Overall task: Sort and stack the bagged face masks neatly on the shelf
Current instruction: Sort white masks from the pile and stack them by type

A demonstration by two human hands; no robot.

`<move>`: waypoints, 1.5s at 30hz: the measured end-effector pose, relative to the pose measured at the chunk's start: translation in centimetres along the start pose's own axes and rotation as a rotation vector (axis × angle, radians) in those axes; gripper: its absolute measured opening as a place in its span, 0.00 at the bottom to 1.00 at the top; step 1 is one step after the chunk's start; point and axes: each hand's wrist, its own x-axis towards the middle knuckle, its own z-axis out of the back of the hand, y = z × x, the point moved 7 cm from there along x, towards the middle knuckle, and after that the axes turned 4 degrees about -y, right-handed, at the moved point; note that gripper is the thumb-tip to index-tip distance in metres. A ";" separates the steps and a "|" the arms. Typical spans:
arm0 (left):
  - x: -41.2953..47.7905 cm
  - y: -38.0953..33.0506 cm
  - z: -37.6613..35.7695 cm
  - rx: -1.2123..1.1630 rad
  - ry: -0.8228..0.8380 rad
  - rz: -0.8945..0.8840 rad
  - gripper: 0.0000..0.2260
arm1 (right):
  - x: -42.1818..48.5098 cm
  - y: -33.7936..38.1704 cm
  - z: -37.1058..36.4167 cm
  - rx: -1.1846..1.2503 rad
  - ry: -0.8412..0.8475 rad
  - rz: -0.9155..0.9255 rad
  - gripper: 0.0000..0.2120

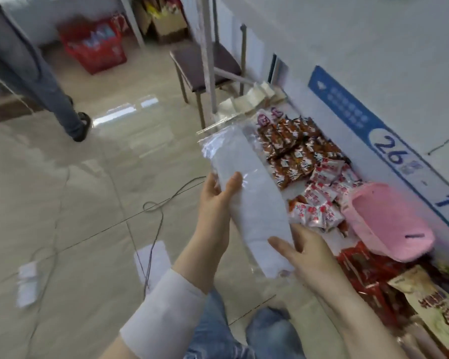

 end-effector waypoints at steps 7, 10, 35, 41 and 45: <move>7.8 -2.5 16.1 -0.072 -0.231 0.187 0.16 | 8.0 1.1 -14.3 -0.129 0.168 -0.085 0.05; 10.2 -3.5 20.1 -0.098 -0.250 0.241 0.14 | 10.6 1.5 -18.1 -0.192 0.214 -0.117 0.07; 40.1 -29.6 5.0 -0.068 0.091 -0.179 0.07 | 40.2 26.5 -12.5 -0.014 -0.061 0.193 0.23; 43.7 -34.2 -4.8 0.031 0.360 -0.264 0.05 | 41.7 30.4 -6.8 0.054 -0.369 0.192 0.28; 46.0 -34.7 -11.9 0.037 0.608 -0.163 0.05 | 41.9 31.5 -3.4 0.064 -0.615 0.137 0.37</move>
